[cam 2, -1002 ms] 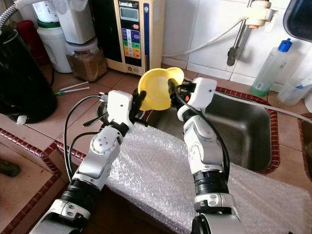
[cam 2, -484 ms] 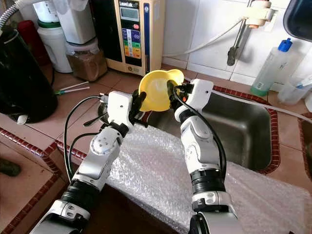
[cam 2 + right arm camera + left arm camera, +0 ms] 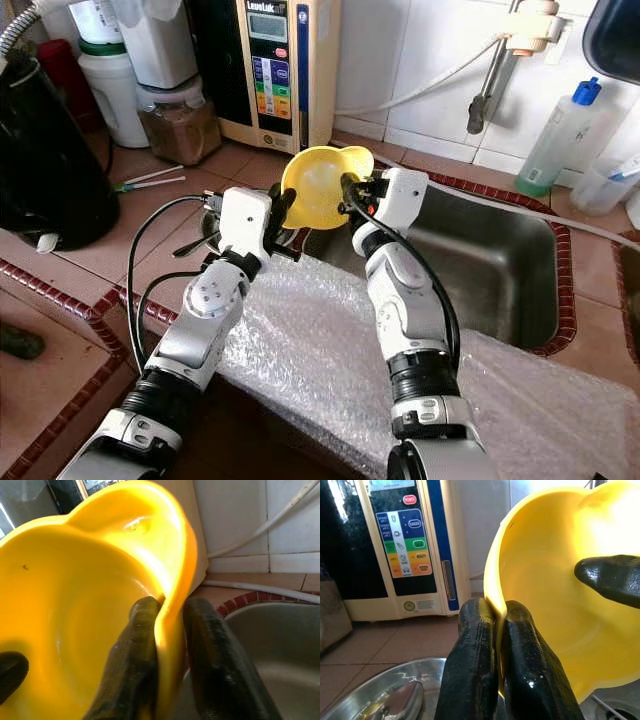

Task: Kitchen organization

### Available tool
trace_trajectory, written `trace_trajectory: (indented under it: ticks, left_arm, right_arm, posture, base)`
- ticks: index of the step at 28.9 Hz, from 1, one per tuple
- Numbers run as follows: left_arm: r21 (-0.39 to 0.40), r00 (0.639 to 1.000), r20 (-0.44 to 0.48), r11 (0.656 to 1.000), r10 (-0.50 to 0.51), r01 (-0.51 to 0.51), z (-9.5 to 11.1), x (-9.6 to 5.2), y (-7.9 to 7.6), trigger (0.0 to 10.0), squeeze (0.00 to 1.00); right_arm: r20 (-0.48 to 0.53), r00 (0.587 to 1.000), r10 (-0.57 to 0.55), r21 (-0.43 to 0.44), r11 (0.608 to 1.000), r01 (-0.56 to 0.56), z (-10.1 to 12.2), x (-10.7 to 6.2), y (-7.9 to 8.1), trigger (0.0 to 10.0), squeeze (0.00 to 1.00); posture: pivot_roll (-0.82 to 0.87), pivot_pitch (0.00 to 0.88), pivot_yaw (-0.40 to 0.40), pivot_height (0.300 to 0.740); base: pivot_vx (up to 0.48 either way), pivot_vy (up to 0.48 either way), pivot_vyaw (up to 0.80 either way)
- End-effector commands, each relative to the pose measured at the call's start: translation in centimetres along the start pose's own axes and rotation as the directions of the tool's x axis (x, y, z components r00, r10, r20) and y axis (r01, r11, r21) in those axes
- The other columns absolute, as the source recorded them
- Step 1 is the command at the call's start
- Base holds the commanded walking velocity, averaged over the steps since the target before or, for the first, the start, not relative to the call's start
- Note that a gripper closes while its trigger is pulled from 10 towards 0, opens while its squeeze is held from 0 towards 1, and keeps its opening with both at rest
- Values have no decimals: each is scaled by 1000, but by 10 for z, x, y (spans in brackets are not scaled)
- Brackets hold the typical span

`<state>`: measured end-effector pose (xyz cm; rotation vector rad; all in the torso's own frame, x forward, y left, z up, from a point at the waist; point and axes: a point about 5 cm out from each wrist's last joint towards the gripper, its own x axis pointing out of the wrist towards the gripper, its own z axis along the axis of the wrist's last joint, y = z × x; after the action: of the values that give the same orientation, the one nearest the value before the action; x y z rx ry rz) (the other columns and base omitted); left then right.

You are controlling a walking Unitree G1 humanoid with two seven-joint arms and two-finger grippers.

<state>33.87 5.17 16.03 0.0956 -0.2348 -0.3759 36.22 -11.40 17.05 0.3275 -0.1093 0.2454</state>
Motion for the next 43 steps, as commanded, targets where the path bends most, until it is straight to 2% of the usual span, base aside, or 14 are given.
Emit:
trace_trajectory:
  ticks: [1, 5, 7, 8, 9, 10, 11, 12, 13, 18, 24, 29, 34, 43]
  left_arm:
    - [5, 995, 82, 999, 50, -51, 17, 5, 10, 0, 0]
    - [18, 995, 78, 997, 68, -70, 16, 5, 13, 0, 0]
    - [20, 995, 75, 997, 72, -74, 16, 5, 13, 824, 0]
    - [20, 996, 65, 998, 62, -63, 14, 5, 12, 3216, 0]
    - [20, 996, 65, 998, 62, -63, 14, 5, 12, 3216, 0]
    - [5, 997, 54, 999, 47, -48, 13, 5, 10, 4784, 0]
    - [-16, 999, 46, 1000, 25, -25, 12, 5, 7, 8314, 0]
    - [-25, 999, 37, 1000, 11, -10, 10, 5, 5, 10000, 0]
    - [-36, 1000, 27, 999, -10, 11, 8, 3, 1, 10000, 1000]
    - [-67, 998, 25, 996, -65, 67, 6, 1, -7, 10000, 1000]
    - [-123, 963, 22, 955, -269, 269, 4, -7, -35, 10000, 1000]
    - [-126, 961, 20, 953, -275, 275, 5, -5, -34, 10000, 1000]
    - [-136, 940, -34, 934, -338, 331, -1, -10, -33, 10000, 1000]
    - [-118, 878, -109, 883, -466, 454, -7, -16, -40, 10000, 1000]
  right_arm:
    - [-51, 996, -68, -2, 998, 68, -9, -3, -15, 0, 0]
    - [-53, 996, -72, -6, 997, 72, -9, -3, -15, 0, 0]
    - [-54, 996, -73, -7, 997, 72, -9, -3, -15, 0, 0]
    - [-54, 996, -78, -12, 997, 77, -9, -3, -16, 0, 0]
    - [-54, 996, -78, -12, 997, 77, -9, -3, -16, 0, 0]
    - [-53, 995, -85, -17, 996, 84, -9, -3, -17, 0, 0]
    - [-52, 994, -92, -21, 996, 91, -9, -3, -18, 0, 0]
    - [-51, 994, -102, -26, 995, 100, -9, -3, -20, 0, 0]
    - [-50, 991, -123, -40, 992, 121, -9, -4, -23, 0, 0]
    - [-27, 984, -179, -71, 982, 177, -7, -5, -31, 0, 0]
    - [0, 956, -294, -74, 953, 293, 1, -7, -58, 0, 0]
    - [26, 943, -331, -124, 935, 332, 6, -9, -66, 0, 0]
    - [35, 868, -495, -274, 831, 484, 1, -21, -97, 0, 0]
    - [-5, 820, -573, -349, 769, 536, -10, -33, -117, 0, 0]
  posture:
    - [-3, 0, -5, 740]
    - [-2, 0, -4, 740]
    - [-1, 0, -4, 740]
    - [-2, 0, -2, 740]
    - [-2, 0, -2, 740]
    - [-3, 0, -1, 740]
    - [-3, 0, 0, 740]
    - [-3, 0, 0, 740]
    - [-1, 0, 0, 740]
    - [3, 0, -2, 740]
    - [5, 0, -2, 740]
    - [5, 0, -2, 740]
    - [9, 0, -4, 740]
    - [13, 0, -7, 740]
  base:
    - [0, 0, 0]
    - [0, 0, 0]
    - [0, 0, 0]
    - [0, 0, 0]
    - [0, 0, 0]
    - [0, 0, 0]
    - [0, 0, 0]
    - [0, 0, 0]
    - [0, 0, 0]
    - [0, 0, 0]
    - [0, 0, 0]
    - [0, 0, 0]
    - [0, 0, 0]
    - [0, 0, 0]
